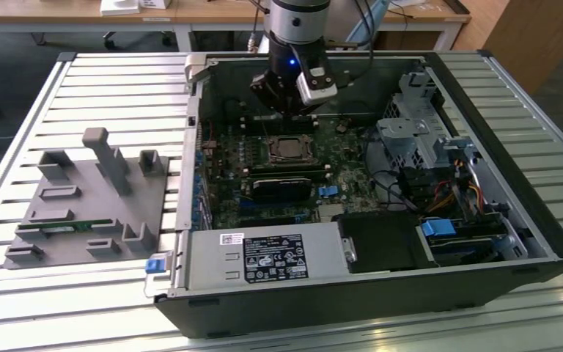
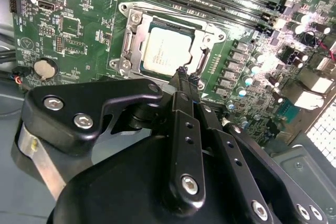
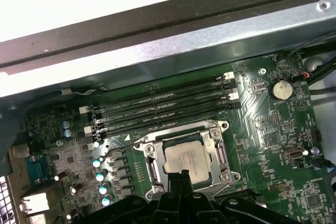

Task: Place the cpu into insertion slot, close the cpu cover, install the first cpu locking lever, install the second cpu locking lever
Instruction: 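Install the first cpu locking lever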

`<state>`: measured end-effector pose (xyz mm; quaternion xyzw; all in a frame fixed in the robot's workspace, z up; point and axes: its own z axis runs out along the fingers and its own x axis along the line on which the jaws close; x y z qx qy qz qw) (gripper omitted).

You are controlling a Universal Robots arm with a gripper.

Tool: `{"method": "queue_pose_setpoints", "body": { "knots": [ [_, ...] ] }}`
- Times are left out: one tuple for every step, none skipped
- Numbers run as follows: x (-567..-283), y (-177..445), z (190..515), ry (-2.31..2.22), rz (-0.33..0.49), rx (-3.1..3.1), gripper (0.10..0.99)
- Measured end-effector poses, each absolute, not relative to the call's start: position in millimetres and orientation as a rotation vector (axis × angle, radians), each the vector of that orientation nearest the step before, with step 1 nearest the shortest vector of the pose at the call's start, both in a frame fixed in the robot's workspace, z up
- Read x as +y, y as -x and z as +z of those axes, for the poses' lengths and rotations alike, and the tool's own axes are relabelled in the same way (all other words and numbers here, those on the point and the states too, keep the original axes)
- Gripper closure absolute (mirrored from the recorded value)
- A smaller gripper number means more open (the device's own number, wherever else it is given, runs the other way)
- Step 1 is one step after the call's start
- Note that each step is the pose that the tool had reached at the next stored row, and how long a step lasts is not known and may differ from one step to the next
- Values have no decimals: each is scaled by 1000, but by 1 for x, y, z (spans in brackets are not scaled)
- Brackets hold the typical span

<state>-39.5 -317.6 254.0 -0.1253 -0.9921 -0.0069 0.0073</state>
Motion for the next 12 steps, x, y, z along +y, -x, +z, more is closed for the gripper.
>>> {"method": "queue_pose_setpoints", "body": {
  "knots": [
    [-318, 39, 254, 383, -22, -3103, 980],
    [-318, 39, 254, 376, -22, -3104, 980],
    [-318, 39, 254, 368, -22, -3105, 980],
    [-318, 39, 254, 360, -21, -3106, 980],
    [-318, 39, 254, 353, -21, -3107, 980],
    [-318, 39, 254, 345, -21, -3108, 980],
    [-318, 39, 254, 337, -21, -3108, 980],
    [-318, 39, 254, 330, -21, -3109, 980],
    [-318, 40, 254, 323, -21, -3110, 980],
    [-318, 40, 254, 317, -21, -3111, 980],
    [-318, 40, 254, 311, -21, -3111, 980],
    [-318, 40, 254, 306, -21, -3112, 980]
  ]
}}
